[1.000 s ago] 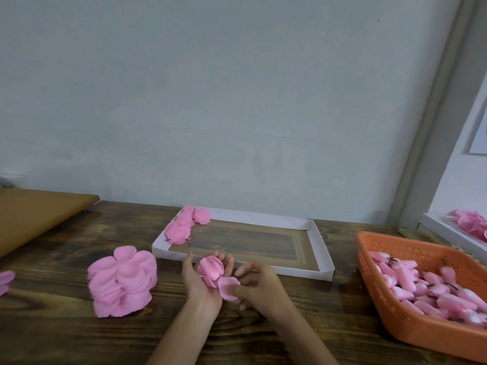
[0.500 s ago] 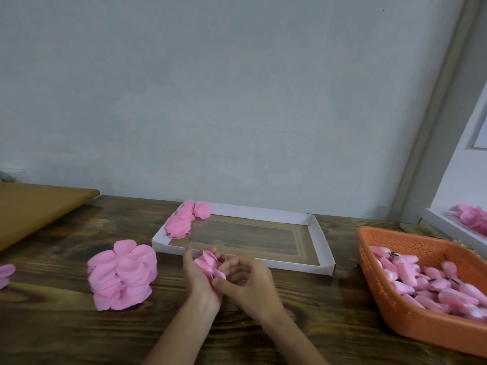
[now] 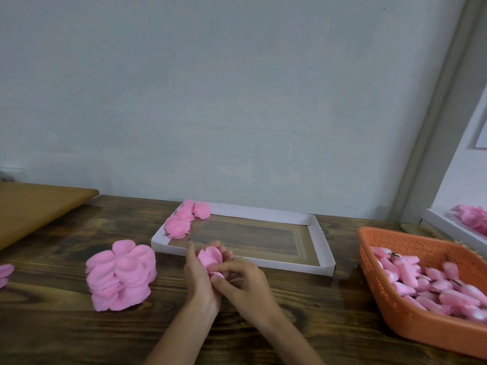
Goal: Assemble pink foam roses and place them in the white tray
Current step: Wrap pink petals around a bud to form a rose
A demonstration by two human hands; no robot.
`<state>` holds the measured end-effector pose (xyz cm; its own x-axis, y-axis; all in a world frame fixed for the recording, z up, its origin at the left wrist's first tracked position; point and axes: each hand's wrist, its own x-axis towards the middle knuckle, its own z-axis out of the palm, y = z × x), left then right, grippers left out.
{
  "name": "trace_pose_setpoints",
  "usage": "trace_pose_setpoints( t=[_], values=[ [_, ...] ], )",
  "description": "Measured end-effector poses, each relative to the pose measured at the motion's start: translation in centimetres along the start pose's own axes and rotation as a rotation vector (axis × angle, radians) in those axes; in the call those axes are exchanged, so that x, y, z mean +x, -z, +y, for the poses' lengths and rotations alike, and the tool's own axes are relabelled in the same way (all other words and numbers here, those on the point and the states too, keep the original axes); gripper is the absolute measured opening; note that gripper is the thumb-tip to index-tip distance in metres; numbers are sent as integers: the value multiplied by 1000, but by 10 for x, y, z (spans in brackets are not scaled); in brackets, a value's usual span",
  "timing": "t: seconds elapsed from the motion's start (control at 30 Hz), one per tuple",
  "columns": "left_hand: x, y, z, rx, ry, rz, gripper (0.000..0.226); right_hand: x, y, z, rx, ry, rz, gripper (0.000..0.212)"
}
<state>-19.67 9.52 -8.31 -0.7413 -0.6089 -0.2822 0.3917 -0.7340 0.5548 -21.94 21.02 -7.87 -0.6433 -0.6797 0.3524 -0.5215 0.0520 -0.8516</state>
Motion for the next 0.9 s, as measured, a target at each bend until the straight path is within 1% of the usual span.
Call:
trace_pose_setpoints(
  t=[0.17, 0.3, 0.5, 0.6, 0.7, 0.77, 0.9],
  values=[
    [0, 4, 1, 53, -14, 29, 62, -2, 3, -4, -127, 22, -110, 33],
    [1, 3, 1, 49, -23, 43, 64, -3, 5, -4, -233, 57, -150, 37],
    [-3, 3, 3, 25, 51, 58, 67, -2, 9, -3, -276, 118, -82, 31],
    [-3, 3, 1, 20, 19, 98, 69, -1, 10, -2, -380, 163, -114, 38],
    [-3, 4, 1, 43, 3, 90, 72, -2, 9, -3, -490, 177, -156, 46],
    [-3, 3, 1, 62, 0, 82, 74, -2, 9, -2, -526, 179, -179, 47],
    [-5, 1, 1, 105, -27, 71, 74, -4, 8, 0, -605, 201, -158, 49]
  ],
)
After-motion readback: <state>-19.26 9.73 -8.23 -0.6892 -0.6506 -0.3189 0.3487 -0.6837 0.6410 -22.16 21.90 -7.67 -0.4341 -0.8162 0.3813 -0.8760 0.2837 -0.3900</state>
